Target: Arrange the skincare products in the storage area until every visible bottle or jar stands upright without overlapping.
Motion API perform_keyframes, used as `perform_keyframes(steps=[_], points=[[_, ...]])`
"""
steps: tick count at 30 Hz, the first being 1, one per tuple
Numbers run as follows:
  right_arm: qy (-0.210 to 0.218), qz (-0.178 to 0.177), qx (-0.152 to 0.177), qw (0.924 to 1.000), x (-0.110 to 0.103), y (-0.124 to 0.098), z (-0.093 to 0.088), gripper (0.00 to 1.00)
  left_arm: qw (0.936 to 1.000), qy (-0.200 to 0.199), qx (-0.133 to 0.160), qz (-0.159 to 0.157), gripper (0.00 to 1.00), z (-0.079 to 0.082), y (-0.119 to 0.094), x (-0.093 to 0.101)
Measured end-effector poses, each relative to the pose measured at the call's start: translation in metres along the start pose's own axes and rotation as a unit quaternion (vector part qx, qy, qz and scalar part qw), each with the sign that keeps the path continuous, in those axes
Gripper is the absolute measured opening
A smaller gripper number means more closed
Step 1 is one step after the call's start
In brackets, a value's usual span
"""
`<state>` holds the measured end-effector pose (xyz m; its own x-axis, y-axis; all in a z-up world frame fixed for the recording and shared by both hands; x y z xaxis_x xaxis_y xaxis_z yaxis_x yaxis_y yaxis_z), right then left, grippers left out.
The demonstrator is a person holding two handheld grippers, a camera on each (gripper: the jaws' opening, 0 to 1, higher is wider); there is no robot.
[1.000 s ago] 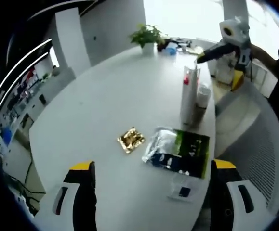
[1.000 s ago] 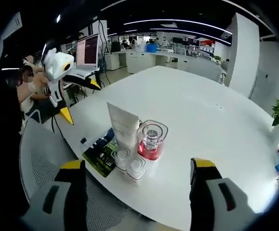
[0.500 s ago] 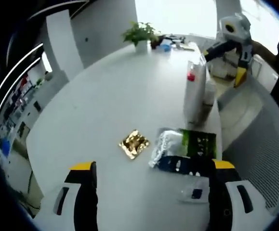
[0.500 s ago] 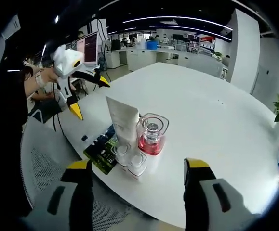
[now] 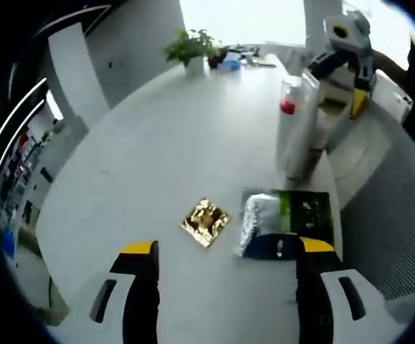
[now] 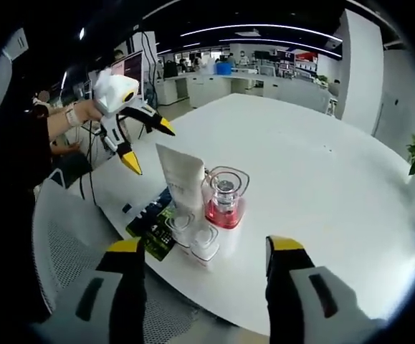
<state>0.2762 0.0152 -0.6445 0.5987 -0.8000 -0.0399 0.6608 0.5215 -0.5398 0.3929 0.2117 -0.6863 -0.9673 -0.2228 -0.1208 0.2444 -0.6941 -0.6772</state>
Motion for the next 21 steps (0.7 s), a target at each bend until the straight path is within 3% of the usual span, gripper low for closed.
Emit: perform_keyframes(steps=[5,11,15,18,21], points=[[0.004,-0.001,0.002,1.0,0.001,0.001,-0.001,0.68,0.9995,0.03,-0.003,-0.009,0.68,0.004,0.008,-0.006],[0.006,-0.002,0.003,1.0,0.003,0.001,-0.002,0.67,0.9988,0.04,-0.009,-0.027,0.64,0.002,0.021,-0.011],[0.007,-0.001,0.0,1.0,0.003,0.001,-0.003,0.66,0.9981,0.05,-0.011,-0.033,0.65,0.003,0.031,-0.016],[0.01,-0.002,0.003,0.9999,0.004,0.001,-0.002,0.65,0.9958,0.078,-0.032,-0.037,0.67,0.0,0.038,-0.022],[0.011,0.0,0.003,0.9999,0.004,0.002,-0.003,0.65,0.9958,0.077,-0.027,-0.042,0.64,0.001,0.045,-0.025]])
Point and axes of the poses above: the point that each gripper's makers call its tool centre point, and the gripper's own axes: y roughly forward along the fingers, x roughly to its right, z roughly out of its top, the point moved 1 cm from there along -y, roughly backward along the fingers, and after that the axes turned 7 degrees about x, right-handed, at the moved point
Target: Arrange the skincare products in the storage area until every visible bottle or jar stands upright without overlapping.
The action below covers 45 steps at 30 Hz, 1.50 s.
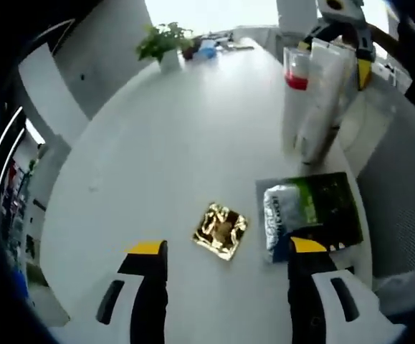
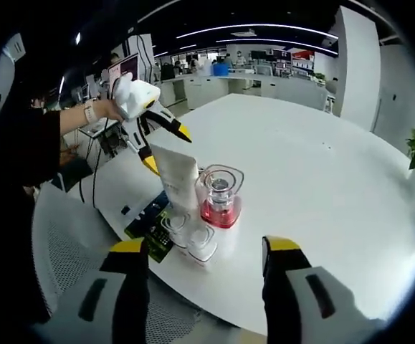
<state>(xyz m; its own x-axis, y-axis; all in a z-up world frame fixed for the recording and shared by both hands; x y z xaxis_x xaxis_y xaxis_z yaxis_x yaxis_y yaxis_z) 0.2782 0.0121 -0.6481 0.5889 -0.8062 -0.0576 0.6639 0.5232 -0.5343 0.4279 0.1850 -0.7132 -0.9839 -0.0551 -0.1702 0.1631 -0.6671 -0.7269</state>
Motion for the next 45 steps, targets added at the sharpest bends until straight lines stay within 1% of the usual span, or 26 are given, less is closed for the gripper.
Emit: perform_keyframes(steps=[2,4,6,10,13,18,21,27,29,30,31,32,33,34,35,37,40,45], points=[[0.001,-0.002,-0.001,1.0,0.0,0.0,-0.001,0.64,0.9999,0.008,0.002,-0.011,0.64,0.005,0.004,0.004],[0.003,0.0,-0.001,1.0,0.0,0.0,-0.002,0.64,0.9995,0.025,-0.006,-0.019,0.62,0.002,0.008,0.002],[0.001,0.002,-0.002,1.0,-0.001,0.0,-0.003,0.65,0.999,0.033,-0.016,-0.025,0.59,-0.002,0.013,0.0],[-0.004,-0.007,-0.005,1.0,0.002,-0.001,-0.005,0.64,0.999,0.028,-0.015,-0.033,0.58,-0.007,0.022,-0.004],[0.004,-0.008,-0.006,0.9999,0.003,-0.003,-0.006,0.65,0.9984,0.036,-0.02,-0.039,0.56,-0.01,0.029,-0.005],[0.014,-0.015,-0.008,0.9998,0.005,-0.003,-0.01,0.65,0.9982,0.033,-0.02,-0.046,0.53,-0.015,0.038,-0.006],[0.021,-0.016,-0.008,0.9996,0.005,-0.002,-0.011,0.65,0.9976,0.044,-0.026,-0.048,0.52,-0.019,0.044,-0.007],[0.03,-0.019,-0.011,0.9993,0.006,-0.001,-0.015,0.65,0.9967,0.054,-0.025,-0.056,0.51,-0.019,0.051,-0.008],[0.032,-0.019,-0.012,0.9992,0.006,-0.001,-0.016,0.65,0.9959,0.06,-0.035,-0.058,0.52,-0.022,0.054,-0.009],[0.033,-0.02,-0.013,0.9992,0.006,-0.001,-0.017,0.65,0.9945,0.066,-0.047,-0.065,0.52,-0.026,0.055,-0.008],[0.034,-0.021,-0.014,0.9991,0.006,-0.001,-0.017,0.64,0.9945,0.071,-0.048,-0.061,0.52,-0.026,0.057,-0.01],[0.035,-0.021,-0.015,0.9991,0.007,-0.001,-0.018,0.64,0.9953,0.065,-0.035,-0.063,0.52,-0.02,0.056,-0.011],[0.036,-0.023,-0.015,0.999,0.008,-0.001,-0.018,0.64,0.995,0.065,-0.038,-0.065,0.51,-0.02,0.057,-0.011],[0.037,-0.024,-0.016,0.9989,0.008,-0.001,-0.019,0.64,0.994,0.068,-0.041,-0.075,0.51,-0.021,0.058,-0.009],[0.038,-0.024,-0.016,0.9989,0.008,-0.001,-0.019,0.64,0.9929,0.067,-0.042,-0.088,0.49,-0.021,0.058,-0.006],[0.039,-0.025,-0.016,0.9988,0.009,-0.001,-0.019,0.64,0.9924,0.057,-0.039,-0.102,0.45,-0.021,0.06,-0.004],[0.042,-0.025,-0.016,0.9987,0.009,0.0,-0.02,0.63,0.9927,0.054,-0.036,-0.102,0.47,-0.02,0.062,-0.008],[0.045,-0.026,-0.017,0.9985,0.009,-0.001,-0.021,0.63,0.9916,0.046,-0.037,-0.115,0.47,-0.02,0.064,-0.008]])
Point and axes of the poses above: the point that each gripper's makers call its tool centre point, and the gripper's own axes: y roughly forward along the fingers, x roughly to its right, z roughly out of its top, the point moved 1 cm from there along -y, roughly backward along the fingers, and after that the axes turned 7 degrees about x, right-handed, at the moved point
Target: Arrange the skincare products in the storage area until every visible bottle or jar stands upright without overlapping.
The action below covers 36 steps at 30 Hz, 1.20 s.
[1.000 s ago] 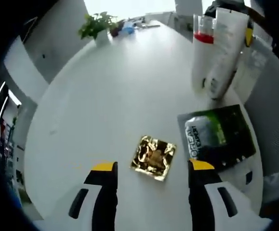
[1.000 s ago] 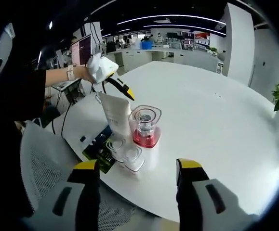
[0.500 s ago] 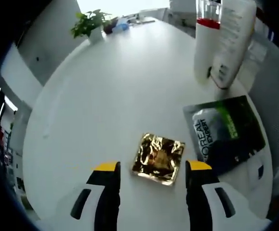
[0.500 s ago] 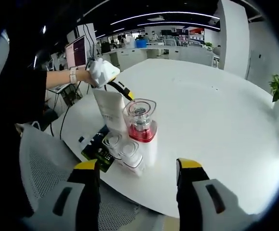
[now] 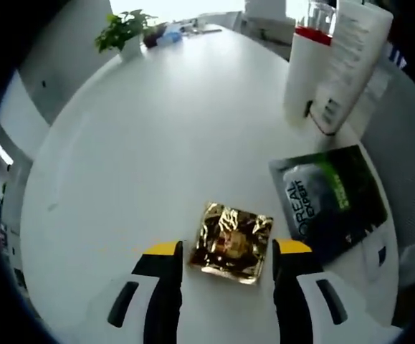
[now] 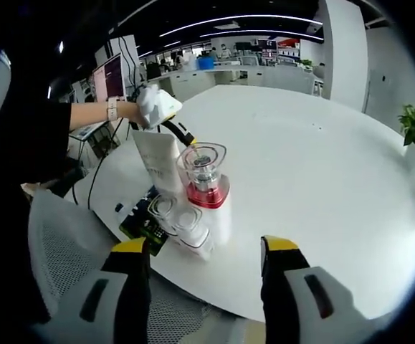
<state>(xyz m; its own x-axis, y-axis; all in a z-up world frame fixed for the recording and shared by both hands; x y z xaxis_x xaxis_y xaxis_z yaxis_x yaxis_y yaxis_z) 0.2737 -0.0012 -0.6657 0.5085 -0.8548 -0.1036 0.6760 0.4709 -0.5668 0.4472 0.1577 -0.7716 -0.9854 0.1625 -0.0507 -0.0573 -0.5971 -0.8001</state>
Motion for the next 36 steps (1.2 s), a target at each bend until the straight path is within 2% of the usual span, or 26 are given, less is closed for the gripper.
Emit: perform_keyframes(steps=[4,5,6,14,18,26,27,28,29,31,33,36], points=[[0.002,-0.001,0.0,1.0,0.0,-0.001,0.0,0.62,0.9998,-0.001,0.0,-0.021,0.43,0.001,0.003,0.003],[0.002,-0.001,-0.002,1.0,0.0,-0.001,-0.001,0.62,0.9993,-0.022,0.006,-0.028,0.44,0.003,0.005,0.006],[0.002,-0.001,-0.002,1.0,0.0,-0.001,-0.001,0.62,0.9996,-0.006,0.013,-0.026,0.44,0.005,0.005,0.005],[0.003,0.002,-0.001,1.0,-0.002,-0.001,-0.001,0.61,0.9988,-0.017,0.04,-0.021,0.43,0.005,0.004,0.004],[-0.002,0.002,-0.005,1.0,-0.002,-0.002,-0.001,0.61,0.999,-0.02,0.036,-0.018,0.38,0.005,0.004,0.003],[-0.001,0.005,-0.004,1.0,-0.003,-0.003,0.0,0.61,0.9986,-0.041,0.033,-0.004,0.37,0.005,0.004,0.006],[-0.002,0.004,-0.003,1.0,-0.002,-0.003,0.001,0.61,0.9983,-0.049,0.032,-0.003,0.31,0.005,0.003,0.005],[-0.004,0.004,-0.003,1.0,-0.002,-0.003,0.001,0.61,0.9978,-0.059,0.023,0.019,0.26,0.001,0.001,-0.002],[-0.004,0.005,-0.003,1.0,-0.003,-0.003,0.002,0.61,0.9971,-0.072,0.022,0.009,0.26,-0.001,0.001,0.001],[-0.005,0.007,-0.001,1.0,-0.003,-0.002,0.003,0.6,0.9975,-0.062,0.031,0.007,0.26,-0.002,0.002,0.001],[-0.007,0.009,-0.001,0.9999,-0.004,-0.002,0.004,0.61,0.9975,-0.066,0.022,0.014,0.26,-0.005,0.001,0.0],[-0.009,0.01,0.001,0.9999,-0.005,-0.001,0.006,0.61,0.9984,-0.048,0.022,0.018,0.27,-0.005,0.0,-0.001]])
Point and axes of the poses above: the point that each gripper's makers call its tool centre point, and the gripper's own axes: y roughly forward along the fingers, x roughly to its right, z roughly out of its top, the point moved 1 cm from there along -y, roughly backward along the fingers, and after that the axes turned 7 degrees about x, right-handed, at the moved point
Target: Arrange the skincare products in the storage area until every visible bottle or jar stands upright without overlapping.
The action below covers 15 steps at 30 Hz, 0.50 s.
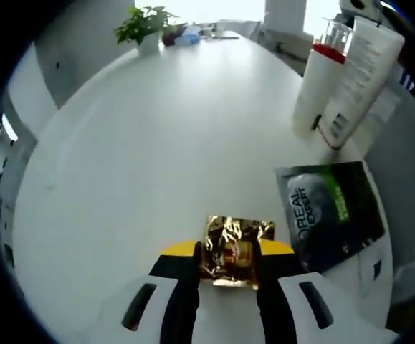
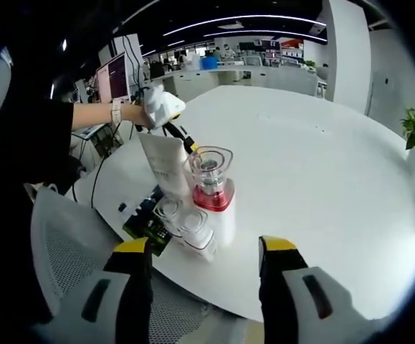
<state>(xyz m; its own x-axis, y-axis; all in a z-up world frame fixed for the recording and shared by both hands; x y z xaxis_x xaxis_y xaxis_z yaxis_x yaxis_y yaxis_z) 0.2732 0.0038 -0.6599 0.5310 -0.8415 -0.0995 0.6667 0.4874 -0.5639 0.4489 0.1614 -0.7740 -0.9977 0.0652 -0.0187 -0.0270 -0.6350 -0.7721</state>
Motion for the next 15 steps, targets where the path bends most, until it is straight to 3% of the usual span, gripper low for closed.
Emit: perform_keyframes(steps=[8,11,15], points=[[-0.001,0.005,-0.003,1.0,-0.0029,0.0002,-0.0012,0.6,0.9997,0.014,-0.013,-0.017,0.4,-0.0043,-0.0058,0.0082],[0.001,0.006,-0.002,1.0,-0.0038,0.0003,-0.0012,0.6,0.9994,0.026,-0.019,-0.016,0.41,-0.0062,-0.0054,0.0063],[0.003,0.004,-0.001,1.0,-0.0032,-0.001,-0.0012,0.59,0.9983,0.031,-0.033,-0.038,0.45,-0.0112,-0.004,0.0101]])
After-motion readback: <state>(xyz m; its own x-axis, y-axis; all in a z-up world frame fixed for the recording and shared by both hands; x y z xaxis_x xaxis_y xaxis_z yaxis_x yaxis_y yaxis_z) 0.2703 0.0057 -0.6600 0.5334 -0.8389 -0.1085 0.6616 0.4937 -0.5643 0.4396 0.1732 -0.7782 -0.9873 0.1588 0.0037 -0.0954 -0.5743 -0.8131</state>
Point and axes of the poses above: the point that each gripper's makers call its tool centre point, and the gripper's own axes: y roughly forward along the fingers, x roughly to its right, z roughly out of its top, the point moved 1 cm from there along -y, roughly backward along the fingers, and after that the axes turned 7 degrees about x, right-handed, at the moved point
